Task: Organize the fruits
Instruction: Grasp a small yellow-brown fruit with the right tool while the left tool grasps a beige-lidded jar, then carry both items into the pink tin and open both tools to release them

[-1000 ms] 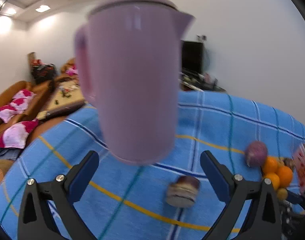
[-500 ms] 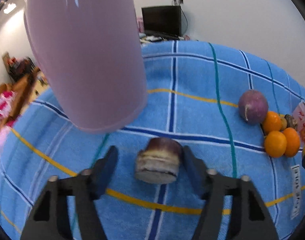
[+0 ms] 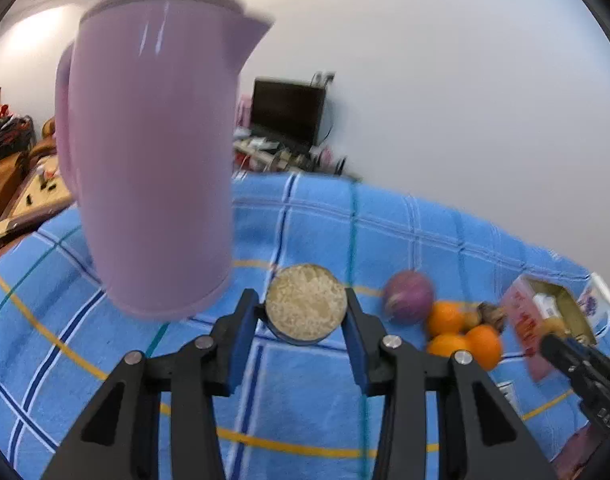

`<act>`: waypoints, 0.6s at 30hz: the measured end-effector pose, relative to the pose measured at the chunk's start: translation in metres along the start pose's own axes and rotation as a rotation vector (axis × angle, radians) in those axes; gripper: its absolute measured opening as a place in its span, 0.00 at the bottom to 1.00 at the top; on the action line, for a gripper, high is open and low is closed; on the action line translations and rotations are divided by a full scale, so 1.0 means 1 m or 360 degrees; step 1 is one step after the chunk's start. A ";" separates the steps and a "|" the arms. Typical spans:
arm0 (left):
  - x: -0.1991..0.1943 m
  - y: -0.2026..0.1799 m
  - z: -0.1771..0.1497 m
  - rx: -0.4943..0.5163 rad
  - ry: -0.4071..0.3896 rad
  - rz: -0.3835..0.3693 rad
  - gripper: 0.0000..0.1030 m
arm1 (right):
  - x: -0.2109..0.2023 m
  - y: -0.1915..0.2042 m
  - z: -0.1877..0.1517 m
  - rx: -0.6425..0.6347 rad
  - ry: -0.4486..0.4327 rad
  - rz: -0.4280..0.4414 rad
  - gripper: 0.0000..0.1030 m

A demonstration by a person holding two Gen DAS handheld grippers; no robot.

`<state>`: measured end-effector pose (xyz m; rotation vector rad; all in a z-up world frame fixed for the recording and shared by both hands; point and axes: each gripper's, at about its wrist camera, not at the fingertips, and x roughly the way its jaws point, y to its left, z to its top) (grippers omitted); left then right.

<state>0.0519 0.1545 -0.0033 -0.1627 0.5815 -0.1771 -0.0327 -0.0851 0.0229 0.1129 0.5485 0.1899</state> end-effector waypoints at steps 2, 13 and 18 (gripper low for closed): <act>-0.006 -0.007 0.001 0.0039 -0.0066 0.0012 0.42 | -0.002 -0.003 0.001 0.0013 -0.0018 -0.0008 0.26; -0.016 -0.033 -0.003 0.0094 -0.0175 -0.0058 0.42 | -0.012 -0.004 0.004 0.0032 -0.0091 0.0048 0.26; -0.015 -0.046 -0.006 0.0142 -0.0182 -0.0064 0.42 | -0.013 -0.009 0.006 0.0059 -0.0097 0.0045 0.26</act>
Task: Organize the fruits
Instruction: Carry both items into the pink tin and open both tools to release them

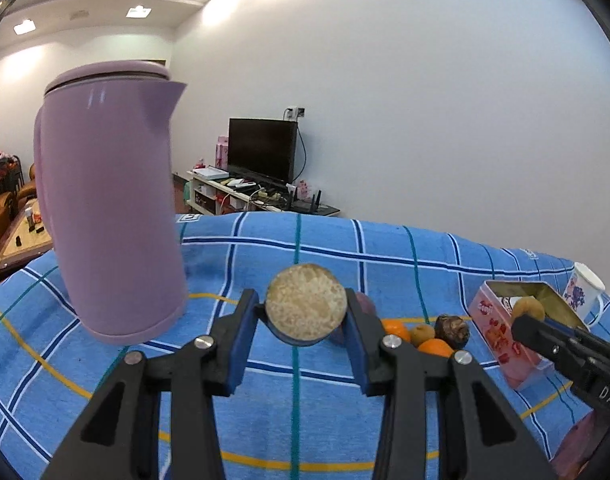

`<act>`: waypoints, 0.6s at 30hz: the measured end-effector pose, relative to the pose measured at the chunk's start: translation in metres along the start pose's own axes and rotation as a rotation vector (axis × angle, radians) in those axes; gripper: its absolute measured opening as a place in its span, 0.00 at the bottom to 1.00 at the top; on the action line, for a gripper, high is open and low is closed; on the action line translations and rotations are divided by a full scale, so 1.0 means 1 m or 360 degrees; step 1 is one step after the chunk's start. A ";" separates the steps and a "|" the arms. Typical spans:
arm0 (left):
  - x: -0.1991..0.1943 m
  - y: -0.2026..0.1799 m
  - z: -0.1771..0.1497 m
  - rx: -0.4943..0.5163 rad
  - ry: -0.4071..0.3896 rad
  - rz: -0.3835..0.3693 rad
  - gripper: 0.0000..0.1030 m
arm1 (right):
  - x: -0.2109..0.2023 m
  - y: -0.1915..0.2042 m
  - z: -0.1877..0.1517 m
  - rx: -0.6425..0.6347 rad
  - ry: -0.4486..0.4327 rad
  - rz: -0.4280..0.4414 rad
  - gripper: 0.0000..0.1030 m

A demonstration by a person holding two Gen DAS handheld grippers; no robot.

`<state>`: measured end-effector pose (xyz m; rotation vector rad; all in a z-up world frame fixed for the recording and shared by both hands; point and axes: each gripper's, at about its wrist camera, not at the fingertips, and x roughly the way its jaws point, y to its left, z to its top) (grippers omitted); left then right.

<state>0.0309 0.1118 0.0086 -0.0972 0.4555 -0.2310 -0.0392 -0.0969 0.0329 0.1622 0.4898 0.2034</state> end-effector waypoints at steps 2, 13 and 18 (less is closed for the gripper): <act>0.001 -0.006 -0.001 0.0024 -0.0001 0.0009 0.42 | -0.001 0.000 0.002 0.0001 -0.0003 -0.0009 0.26; 0.004 -0.020 -0.006 0.0040 0.0028 0.0121 0.42 | -0.006 -0.008 0.002 -0.0047 -0.0033 -0.0130 0.26; 0.003 -0.037 -0.006 0.0110 0.0054 0.0143 0.42 | -0.012 -0.019 0.004 -0.0017 -0.0040 -0.0149 0.26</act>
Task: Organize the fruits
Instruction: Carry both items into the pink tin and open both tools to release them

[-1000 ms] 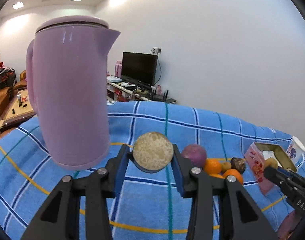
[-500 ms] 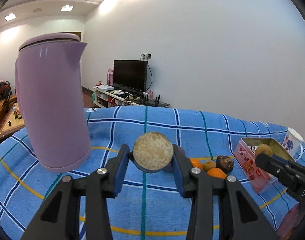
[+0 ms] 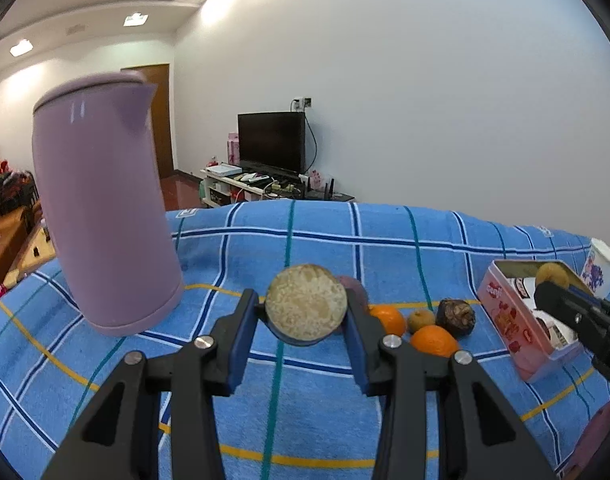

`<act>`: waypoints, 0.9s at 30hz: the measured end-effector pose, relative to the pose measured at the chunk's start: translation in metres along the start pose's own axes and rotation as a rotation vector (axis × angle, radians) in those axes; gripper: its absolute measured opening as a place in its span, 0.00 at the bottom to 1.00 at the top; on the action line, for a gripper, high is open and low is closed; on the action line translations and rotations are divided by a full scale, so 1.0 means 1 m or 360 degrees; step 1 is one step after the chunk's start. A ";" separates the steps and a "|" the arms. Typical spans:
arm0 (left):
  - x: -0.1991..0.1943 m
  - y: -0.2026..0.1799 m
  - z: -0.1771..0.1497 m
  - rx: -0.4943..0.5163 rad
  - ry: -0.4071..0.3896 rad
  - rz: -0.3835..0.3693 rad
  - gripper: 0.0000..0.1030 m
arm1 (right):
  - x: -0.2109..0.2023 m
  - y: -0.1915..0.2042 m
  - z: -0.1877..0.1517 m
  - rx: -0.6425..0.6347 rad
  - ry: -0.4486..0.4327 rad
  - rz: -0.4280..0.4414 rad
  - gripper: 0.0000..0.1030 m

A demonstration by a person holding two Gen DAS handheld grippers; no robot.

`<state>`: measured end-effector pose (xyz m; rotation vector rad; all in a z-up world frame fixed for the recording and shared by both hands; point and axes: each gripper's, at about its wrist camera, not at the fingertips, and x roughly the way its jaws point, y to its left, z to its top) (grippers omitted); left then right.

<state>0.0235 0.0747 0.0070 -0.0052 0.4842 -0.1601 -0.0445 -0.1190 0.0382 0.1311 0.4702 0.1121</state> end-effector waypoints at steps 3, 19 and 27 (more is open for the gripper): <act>-0.004 -0.013 0.000 0.0044 -0.0009 -0.0008 0.42 | -0.005 -0.011 0.001 0.0003 -0.0009 -0.0041 0.26; -0.019 -0.084 0.011 0.0136 -0.0016 -0.0119 0.42 | -0.039 -0.075 0.006 0.0084 -0.0073 -0.0186 0.26; -0.019 -0.127 0.016 0.0198 -0.0032 -0.0223 0.42 | -0.052 -0.106 0.008 0.0100 -0.0103 -0.0311 0.26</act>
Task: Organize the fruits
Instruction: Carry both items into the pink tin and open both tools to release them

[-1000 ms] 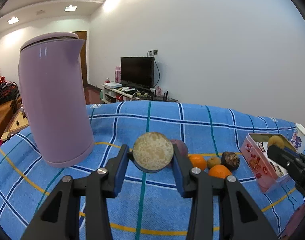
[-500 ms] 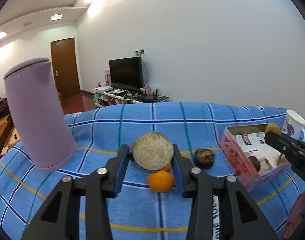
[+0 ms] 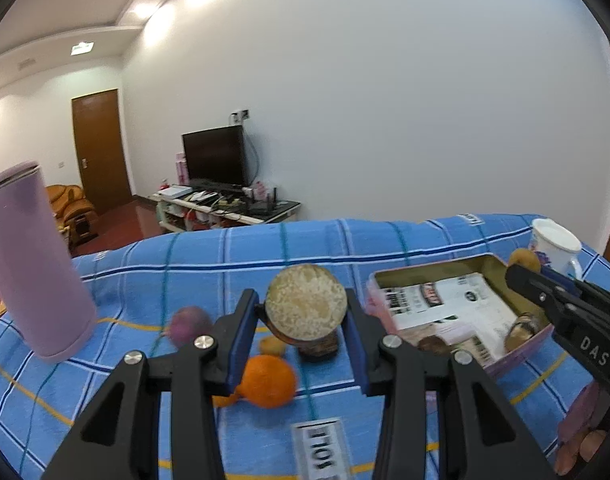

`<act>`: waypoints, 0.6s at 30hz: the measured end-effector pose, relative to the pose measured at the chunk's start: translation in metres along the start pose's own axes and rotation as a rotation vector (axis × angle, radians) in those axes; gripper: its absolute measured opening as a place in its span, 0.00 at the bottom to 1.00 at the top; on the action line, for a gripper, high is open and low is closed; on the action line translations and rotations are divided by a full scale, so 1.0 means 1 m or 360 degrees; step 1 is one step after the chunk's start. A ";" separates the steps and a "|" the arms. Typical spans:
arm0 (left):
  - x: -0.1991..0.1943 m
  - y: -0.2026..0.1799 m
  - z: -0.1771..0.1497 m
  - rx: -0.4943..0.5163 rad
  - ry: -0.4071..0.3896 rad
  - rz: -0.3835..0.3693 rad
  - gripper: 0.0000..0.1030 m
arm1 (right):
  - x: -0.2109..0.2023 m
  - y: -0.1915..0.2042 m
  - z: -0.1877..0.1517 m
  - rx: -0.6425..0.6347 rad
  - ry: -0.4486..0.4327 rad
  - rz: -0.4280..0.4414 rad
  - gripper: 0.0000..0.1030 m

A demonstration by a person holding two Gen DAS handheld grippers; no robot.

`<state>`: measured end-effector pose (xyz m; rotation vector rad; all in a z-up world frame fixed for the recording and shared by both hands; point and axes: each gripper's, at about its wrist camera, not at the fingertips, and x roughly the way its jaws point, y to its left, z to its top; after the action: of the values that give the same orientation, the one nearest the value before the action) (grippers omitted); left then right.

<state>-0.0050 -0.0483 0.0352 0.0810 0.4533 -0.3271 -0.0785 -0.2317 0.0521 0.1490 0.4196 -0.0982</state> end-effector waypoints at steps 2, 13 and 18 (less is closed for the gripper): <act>0.003 -0.011 0.002 0.0008 0.0001 -0.0022 0.42 | -0.001 -0.011 0.002 0.0018 -0.0007 -0.0030 0.26; 0.029 -0.072 0.013 0.0018 0.0036 -0.0172 0.42 | 0.000 -0.056 0.008 0.0014 -0.0001 -0.0218 0.27; 0.050 -0.097 0.015 0.0005 0.0110 -0.0236 0.42 | 0.003 -0.080 0.010 0.0095 0.0043 -0.0259 0.27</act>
<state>0.0119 -0.1569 0.0257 0.0620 0.5288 -0.4717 -0.0820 -0.3128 0.0505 0.1750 0.4555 -0.2694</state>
